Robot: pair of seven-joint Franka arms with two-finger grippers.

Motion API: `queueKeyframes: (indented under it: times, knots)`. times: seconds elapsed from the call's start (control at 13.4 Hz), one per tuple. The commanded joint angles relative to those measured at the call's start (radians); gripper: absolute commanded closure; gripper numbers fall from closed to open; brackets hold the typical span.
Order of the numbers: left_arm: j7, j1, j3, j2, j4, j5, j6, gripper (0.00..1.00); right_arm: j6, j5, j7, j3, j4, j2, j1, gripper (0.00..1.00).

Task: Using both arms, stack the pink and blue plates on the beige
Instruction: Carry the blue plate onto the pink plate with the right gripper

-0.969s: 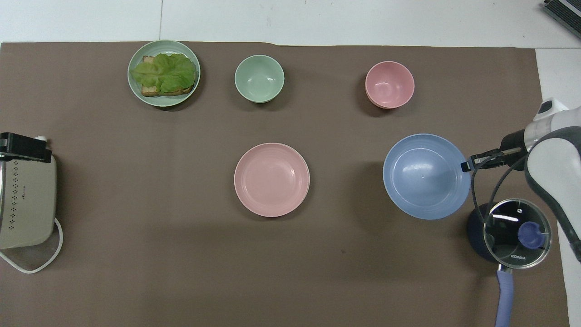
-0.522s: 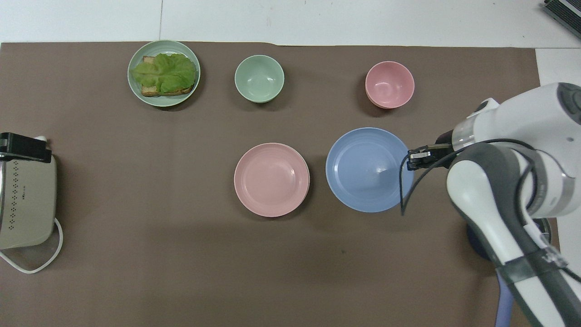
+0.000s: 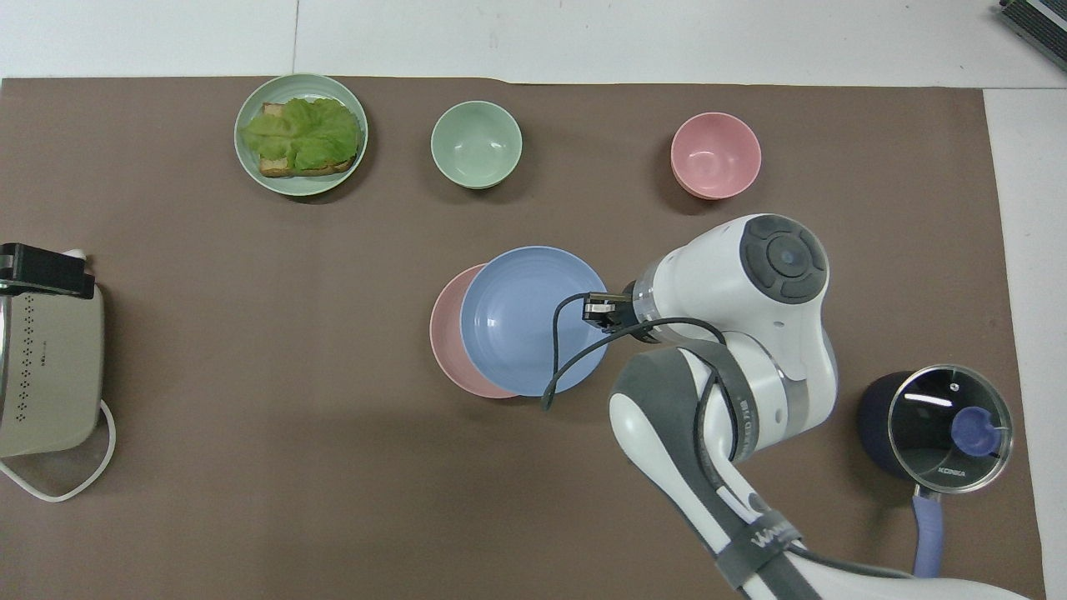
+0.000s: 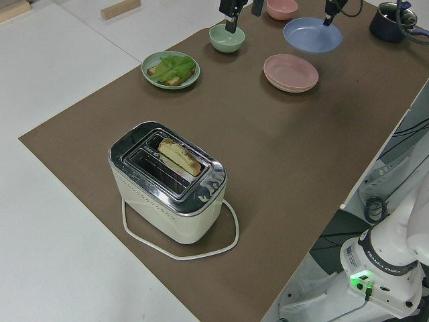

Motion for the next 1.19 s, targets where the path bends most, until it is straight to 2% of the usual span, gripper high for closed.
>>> queueKeyframes:
  times: [0.0, 0.37, 0.97, 1.04, 1.12]
  knots:
    - [0.004, 0.013, -0.007, -0.011, -0.013, -0.009, -0.002, 0.0, 0.036, 0.025, 0.022, -0.005, -0.003, 0.023, 0.013, 1.0]
    - [0.004, 0.013, -0.007, -0.011, -0.013, -0.009, -0.003, 0.0, 0.113, 0.027, 0.046, -0.004, -0.003, 0.081, 0.049, 1.0]
    - [0.004, 0.013, -0.007, -0.011, -0.013, -0.009, -0.003, 0.0, 0.13, 0.03, 0.056, 0.007, -0.012, 0.109, 0.058, 1.0]
    - [0.004, 0.013, -0.007, -0.011, -0.013, -0.009, -0.002, 0.0, 0.139, 0.03, 0.054, 0.008, -0.012, 0.112, 0.056, 0.97]
    - [0.004, 0.013, -0.007, -0.011, -0.013, -0.009, -0.002, 0.0, 0.142, 0.03, 0.053, 0.008, -0.012, 0.112, 0.056, 0.87]
